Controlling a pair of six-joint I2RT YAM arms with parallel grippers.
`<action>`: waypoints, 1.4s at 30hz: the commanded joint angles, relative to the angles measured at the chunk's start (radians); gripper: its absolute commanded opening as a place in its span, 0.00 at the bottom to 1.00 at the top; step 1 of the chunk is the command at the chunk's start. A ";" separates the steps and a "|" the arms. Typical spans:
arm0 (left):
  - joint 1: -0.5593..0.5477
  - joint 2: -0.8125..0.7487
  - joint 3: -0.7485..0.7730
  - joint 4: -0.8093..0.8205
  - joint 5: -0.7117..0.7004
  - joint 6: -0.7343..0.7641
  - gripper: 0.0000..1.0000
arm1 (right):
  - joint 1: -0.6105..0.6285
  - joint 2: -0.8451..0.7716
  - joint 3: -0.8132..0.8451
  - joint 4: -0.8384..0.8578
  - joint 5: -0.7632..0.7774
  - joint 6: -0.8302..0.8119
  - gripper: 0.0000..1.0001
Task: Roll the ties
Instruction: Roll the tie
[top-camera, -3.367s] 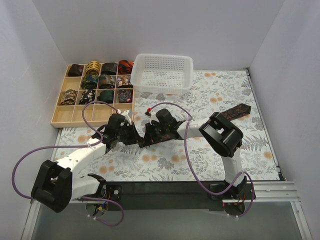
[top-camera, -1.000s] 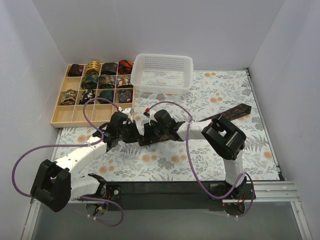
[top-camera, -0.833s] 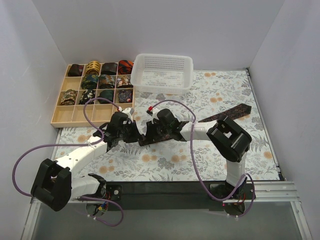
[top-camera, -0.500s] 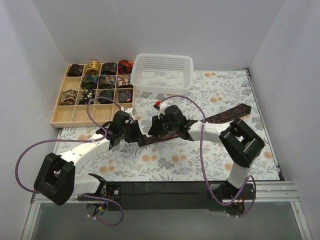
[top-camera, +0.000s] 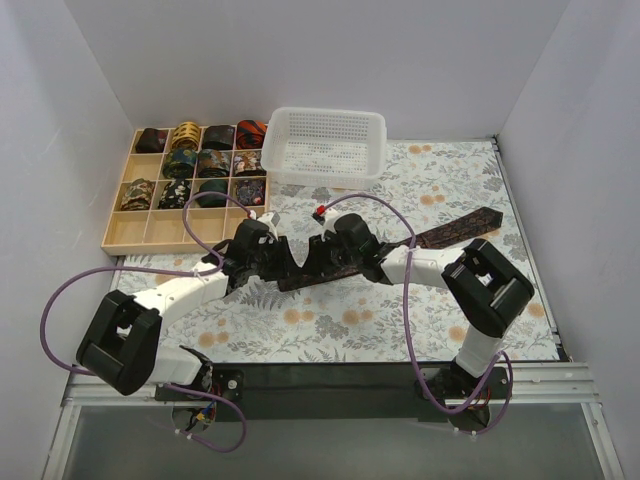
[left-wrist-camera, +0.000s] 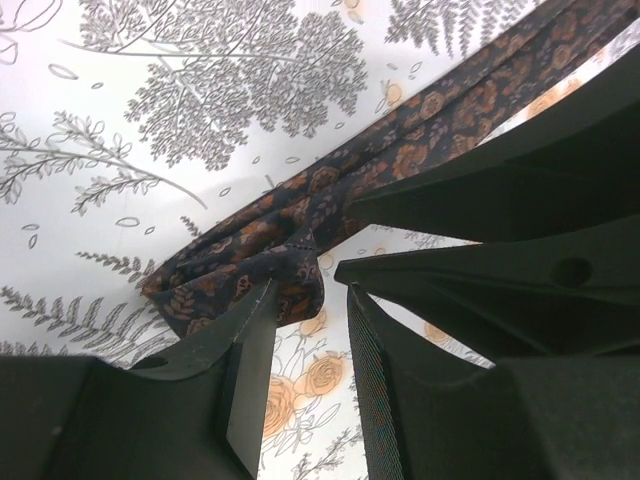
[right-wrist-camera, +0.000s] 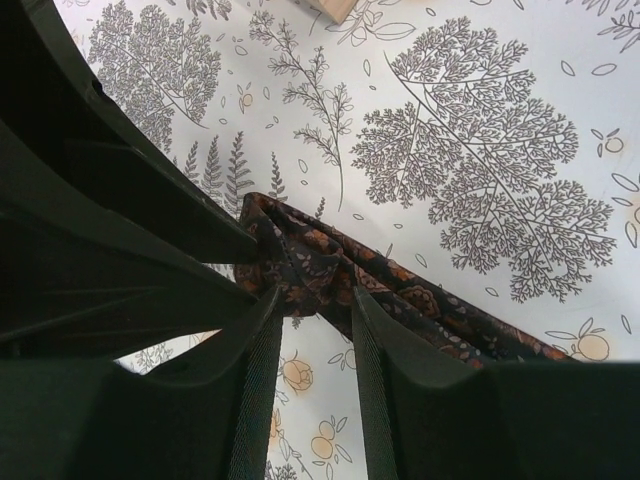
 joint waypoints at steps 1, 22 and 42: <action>-0.011 0.000 -0.011 0.085 0.007 -0.037 0.33 | -0.014 -0.042 -0.022 0.035 -0.012 0.017 0.35; -0.036 0.048 -0.164 0.383 0.004 -0.130 0.27 | -0.056 0.055 -0.071 0.176 -0.171 0.149 0.38; -0.036 0.072 -0.177 0.492 0.038 -0.149 0.27 | -0.060 0.129 -0.050 0.176 -0.205 0.164 0.30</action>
